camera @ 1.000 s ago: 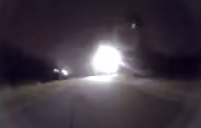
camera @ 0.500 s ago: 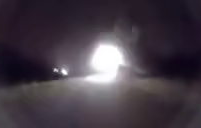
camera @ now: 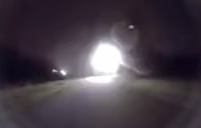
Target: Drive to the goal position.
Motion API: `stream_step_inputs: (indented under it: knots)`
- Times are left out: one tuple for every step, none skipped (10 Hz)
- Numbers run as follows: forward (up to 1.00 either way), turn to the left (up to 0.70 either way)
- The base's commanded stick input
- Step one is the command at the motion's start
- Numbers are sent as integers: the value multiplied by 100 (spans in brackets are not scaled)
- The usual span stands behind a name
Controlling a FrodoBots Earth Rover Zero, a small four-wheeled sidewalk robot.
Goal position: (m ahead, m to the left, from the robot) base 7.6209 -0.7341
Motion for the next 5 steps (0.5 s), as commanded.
stream_step_inputs:
  knots:
    - [100, 7]
    - [100, 12]
    - [100, 13]
    - [100, 13]
    - [100, 13]
